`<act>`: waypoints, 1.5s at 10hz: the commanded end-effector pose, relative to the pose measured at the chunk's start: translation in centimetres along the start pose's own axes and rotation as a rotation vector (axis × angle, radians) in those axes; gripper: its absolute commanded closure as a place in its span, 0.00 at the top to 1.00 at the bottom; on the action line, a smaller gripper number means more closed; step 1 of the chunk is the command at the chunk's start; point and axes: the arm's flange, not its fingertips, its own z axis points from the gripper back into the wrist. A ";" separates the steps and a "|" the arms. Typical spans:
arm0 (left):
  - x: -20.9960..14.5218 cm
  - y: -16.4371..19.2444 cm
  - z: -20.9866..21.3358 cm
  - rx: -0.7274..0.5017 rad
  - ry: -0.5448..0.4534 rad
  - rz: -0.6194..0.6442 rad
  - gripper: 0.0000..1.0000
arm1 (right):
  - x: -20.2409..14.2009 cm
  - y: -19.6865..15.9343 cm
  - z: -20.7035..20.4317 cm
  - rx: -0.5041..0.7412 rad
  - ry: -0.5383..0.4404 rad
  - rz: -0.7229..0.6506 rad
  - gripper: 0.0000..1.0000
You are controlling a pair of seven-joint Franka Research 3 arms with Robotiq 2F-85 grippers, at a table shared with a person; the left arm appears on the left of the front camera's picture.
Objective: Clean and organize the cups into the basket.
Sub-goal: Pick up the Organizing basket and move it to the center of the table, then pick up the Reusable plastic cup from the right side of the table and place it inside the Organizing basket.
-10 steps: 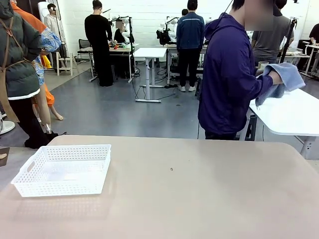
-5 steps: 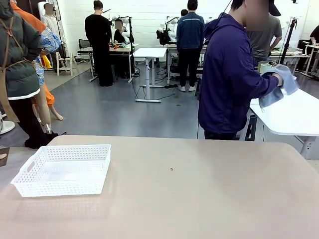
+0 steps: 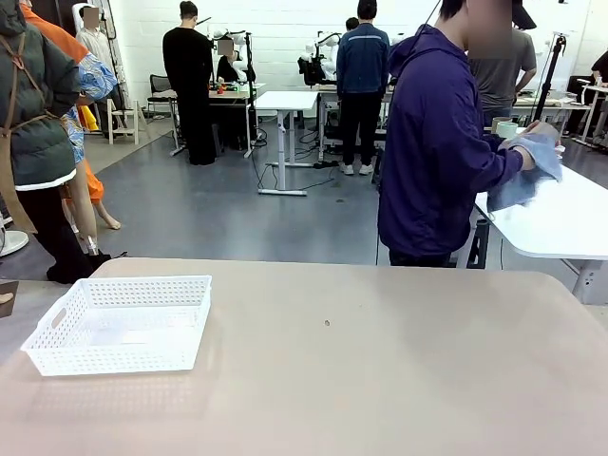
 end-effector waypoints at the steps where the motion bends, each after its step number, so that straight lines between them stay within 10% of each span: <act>1: 0.0 0.1 0.1 -0.025 -0.003 -0.001 1.00 | 0.1 -0.1 -0.1 0.009 0.007 0.006 1.00; 15: 0.0 0.1 0.1 -0.025 -0.003 -0.001 1.00 | 0.1 -0.1 -0.1 0.009 0.007 0.006 1.00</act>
